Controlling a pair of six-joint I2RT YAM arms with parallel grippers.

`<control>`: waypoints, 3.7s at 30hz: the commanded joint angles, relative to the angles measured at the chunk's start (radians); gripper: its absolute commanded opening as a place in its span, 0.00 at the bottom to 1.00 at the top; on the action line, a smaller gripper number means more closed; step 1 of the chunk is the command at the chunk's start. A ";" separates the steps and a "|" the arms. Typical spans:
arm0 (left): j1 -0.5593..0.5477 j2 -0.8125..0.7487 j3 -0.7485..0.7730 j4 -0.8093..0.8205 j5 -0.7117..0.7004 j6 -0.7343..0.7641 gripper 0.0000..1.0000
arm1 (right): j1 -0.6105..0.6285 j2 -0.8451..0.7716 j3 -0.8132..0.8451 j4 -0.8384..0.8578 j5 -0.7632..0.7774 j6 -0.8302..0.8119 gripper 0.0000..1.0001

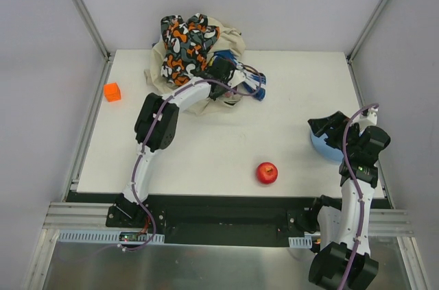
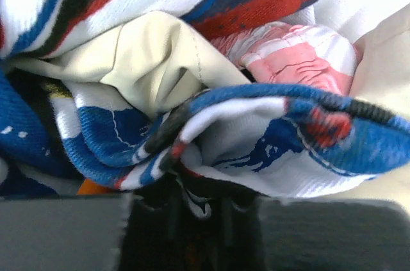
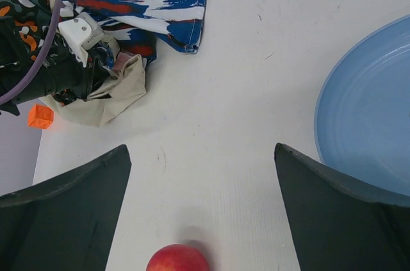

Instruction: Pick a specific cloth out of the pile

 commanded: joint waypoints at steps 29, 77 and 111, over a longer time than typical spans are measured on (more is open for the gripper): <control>0.281 -0.105 0.617 0.118 -0.307 -0.370 0.00 | 0.891 0.867 0.449 0.440 0.427 0.069 0.96; 0.367 -0.029 0.333 0.049 -0.315 -0.643 0.00 | 1.116 0.951 0.778 0.530 0.427 0.022 0.01; 0.367 0.063 0.329 -0.143 -0.369 -0.656 0.00 | 1.108 0.282 1.249 -0.112 1.060 -0.771 0.01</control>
